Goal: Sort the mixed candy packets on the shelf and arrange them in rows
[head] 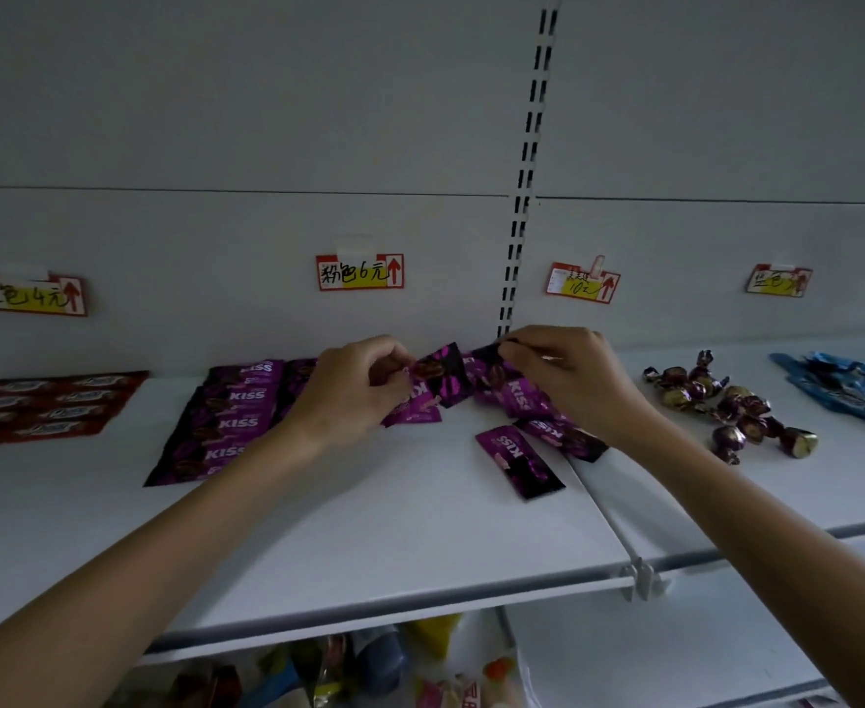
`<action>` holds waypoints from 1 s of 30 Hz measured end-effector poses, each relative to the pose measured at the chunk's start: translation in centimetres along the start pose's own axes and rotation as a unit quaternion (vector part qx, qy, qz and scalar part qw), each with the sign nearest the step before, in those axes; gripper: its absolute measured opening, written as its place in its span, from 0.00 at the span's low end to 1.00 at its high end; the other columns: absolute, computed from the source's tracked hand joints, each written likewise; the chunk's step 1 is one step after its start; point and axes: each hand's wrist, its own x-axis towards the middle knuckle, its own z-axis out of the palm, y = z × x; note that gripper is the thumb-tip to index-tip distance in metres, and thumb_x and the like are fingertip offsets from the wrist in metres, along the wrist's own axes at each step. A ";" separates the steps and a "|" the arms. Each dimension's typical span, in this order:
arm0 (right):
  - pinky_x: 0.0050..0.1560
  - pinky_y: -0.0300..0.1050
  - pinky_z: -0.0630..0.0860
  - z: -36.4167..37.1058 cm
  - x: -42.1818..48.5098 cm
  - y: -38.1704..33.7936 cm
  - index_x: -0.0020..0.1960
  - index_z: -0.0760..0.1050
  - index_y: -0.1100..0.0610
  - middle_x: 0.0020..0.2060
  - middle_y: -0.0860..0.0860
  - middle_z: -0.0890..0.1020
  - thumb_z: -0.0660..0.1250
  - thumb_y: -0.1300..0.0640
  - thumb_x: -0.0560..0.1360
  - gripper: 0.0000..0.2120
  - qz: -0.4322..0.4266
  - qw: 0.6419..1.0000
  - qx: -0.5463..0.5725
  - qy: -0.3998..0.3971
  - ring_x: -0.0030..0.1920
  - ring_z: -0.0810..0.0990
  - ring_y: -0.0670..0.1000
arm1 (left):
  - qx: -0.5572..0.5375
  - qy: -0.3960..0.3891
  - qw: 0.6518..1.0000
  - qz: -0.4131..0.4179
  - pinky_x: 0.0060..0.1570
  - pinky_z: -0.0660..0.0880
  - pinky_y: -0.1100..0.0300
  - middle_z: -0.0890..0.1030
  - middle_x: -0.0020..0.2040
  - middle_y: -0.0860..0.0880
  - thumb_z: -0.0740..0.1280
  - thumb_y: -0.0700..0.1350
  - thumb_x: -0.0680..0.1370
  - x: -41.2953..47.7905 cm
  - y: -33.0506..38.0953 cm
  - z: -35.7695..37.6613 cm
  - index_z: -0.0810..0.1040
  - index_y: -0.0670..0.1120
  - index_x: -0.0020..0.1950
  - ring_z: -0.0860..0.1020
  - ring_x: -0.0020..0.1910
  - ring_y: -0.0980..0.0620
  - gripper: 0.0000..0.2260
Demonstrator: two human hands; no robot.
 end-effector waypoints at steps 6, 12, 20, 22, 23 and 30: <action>0.37 0.30 0.72 3.5 0.8 -2.3 0.54 0.77 0.49 0.38 0.44 0.83 0.67 0.58 0.75 0.09 0.011 0.992 0.072 -0.098 0.36 0.80 0.38 | -0.039 0.010 0.998 -0.047 0.38 0.71 0.71 0.80 0.41 0.52 0.67 0.36 0.75 -3.1 -1.7 -3.5 0.77 0.50 0.49 0.78 0.38 0.60 0.09; 0.37 0.39 0.80 5.3 0.5 -3.3 0.55 0.77 0.54 0.45 0.50 0.83 0.65 0.64 0.76 0.11 0.021 0.985 0.099 -0.142 0.35 0.82 0.46 | -0.011 -0.034 0.998 -0.060 0.44 0.73 0.64 0.79 0.42 0.55 0.66 0.35 0.74 -5.9 -3.4 -5.8 0.75 0.60 0.48 0.78 0.40 0.59 0.18; 0.50 0.36 0.76 4.9 0.8 -4.4 0.49 0.78 0.46 0.46 0.42 0.80 0.61 0.68 0.75 0.18 -0.037 0.988 0.097 -0.110 0.47 0.79 0.40 | -0.057 -0.030 0.997 -0.037 0.49 0.74 0.62 0.83 0.40 0.56 0.67 0.28 0.70 -6.5 -3.0 -6.0 0.81 0.53 0.41 0.81 0.44 0.56 0.18; 0.49 0.34 0.75 4.7 0.2 -4.3 0.43 0.79 0.45 0.43 0.43 0.79 0.63 0.70 0.73 0.19 -0.062 0.987 0.108 -0.100 0.44 0.79 0.42 | -0.057 -0.048 0.997 -0.003 0.51 0.74 0.64 0.82 0.43 0.53 0.69 0.26 0.69 -6.9 -2.6 -5.9 0.82 0.56 0.35 0.80 0.47 0.56 0.22; 0.48 0.32 0.74 4.7 -0.1 -4.2 0.41 0.79 0.46 0.41 0.44 0.80 0.63 0.71 0.72 0.19 -0.071 0.986 0.112 -0.104 0.43 0.79 0.42 | -0.034 -0.066 0.997 -0.005 0.55 0.72 0.67 0.80 0.48 0.56 0.68 0.26 0.69 -7.1 -2.4 -5.8 0.82 0.57 0.35 0.77 0.51 0.59 0.23; 0.51 0.46 0.76 3.5 -1.7 -3.2 0.28 0.80 0.47 0.36 0.48 0.84 0.55 0.64 0.61 0.18 -0.019 0.969 0.109 -0.220 0.43 0.82 0.51 | 0.019 -0.092 0.995 -0.038 0.55 0.68 0.77 0.76 0.53 0.63 0.54 0.24 0.73 -7.9 -2.8 -6.1 0.75 0.62 0.54 0.74 0.55 0.69 0.32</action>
